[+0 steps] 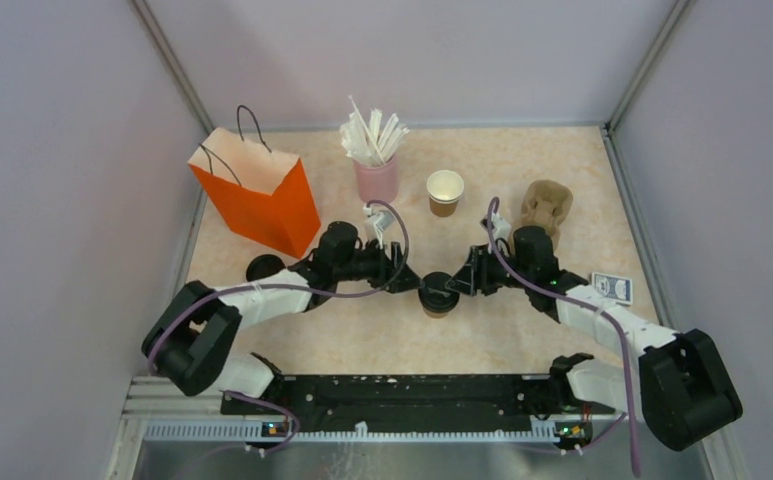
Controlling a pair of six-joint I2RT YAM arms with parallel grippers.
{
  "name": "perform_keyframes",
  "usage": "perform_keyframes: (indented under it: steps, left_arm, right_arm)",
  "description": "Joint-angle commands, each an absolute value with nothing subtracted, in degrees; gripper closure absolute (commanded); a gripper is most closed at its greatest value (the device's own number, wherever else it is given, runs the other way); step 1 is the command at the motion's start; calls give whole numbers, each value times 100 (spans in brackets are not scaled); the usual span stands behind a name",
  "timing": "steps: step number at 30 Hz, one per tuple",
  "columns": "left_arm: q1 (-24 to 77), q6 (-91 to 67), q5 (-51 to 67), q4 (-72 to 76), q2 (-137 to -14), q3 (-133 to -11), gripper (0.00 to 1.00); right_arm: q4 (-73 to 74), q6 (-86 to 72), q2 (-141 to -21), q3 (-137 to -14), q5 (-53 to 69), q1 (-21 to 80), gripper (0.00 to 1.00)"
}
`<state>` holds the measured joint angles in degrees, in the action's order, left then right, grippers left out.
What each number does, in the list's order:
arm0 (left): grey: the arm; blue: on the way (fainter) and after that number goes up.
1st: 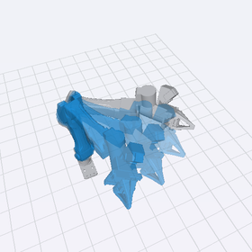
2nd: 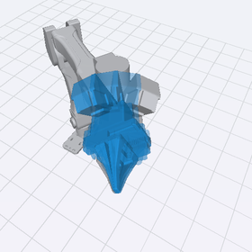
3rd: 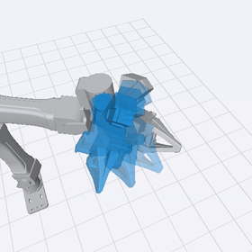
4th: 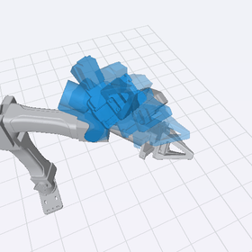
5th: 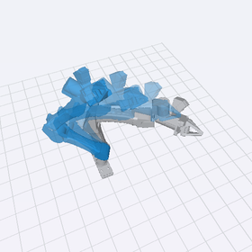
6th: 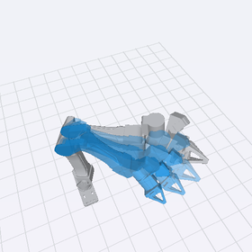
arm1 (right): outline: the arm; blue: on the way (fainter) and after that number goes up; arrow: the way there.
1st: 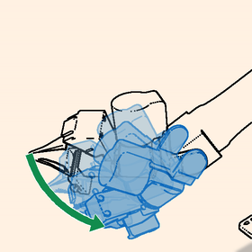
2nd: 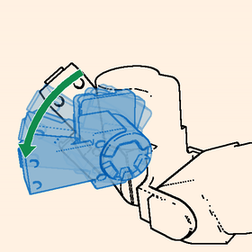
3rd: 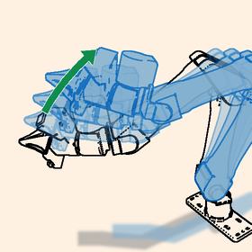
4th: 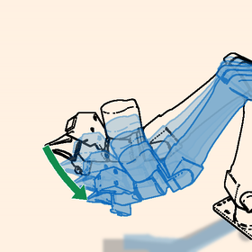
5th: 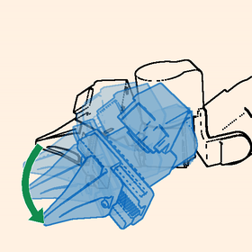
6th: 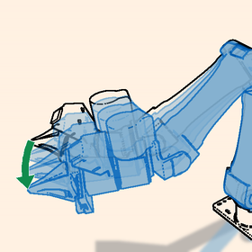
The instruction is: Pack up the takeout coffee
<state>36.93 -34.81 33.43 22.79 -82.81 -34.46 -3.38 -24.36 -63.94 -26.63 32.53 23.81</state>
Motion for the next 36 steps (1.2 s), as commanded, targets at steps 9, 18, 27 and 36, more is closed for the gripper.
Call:
perform_keyframes:
  steps: [9, 18, 27, 36]
  left_arm:
    - [3702, -3287, 3325, 1637, -7405, -3542, 29]
    - [3711, -3282, 3396, 1892, -7805, -3560, 28]
    - [3723, -3278, 3434, 2046, -8243, -3586, 32]
    - [3733, -3200, 3324, 2048, -8595, -3659, 36]
  right_arm:
    - [-69, -2529, -6250, -2906, 3267, 2305, 36]
    - [406, -2400, -6270, -3426, 3091, 2286, 33]
    - [296, -2442, -6439, -3515, 3562, 2094, 41]
    - [-399, -2679, -6884, -3327, 4095, 1879, 53]
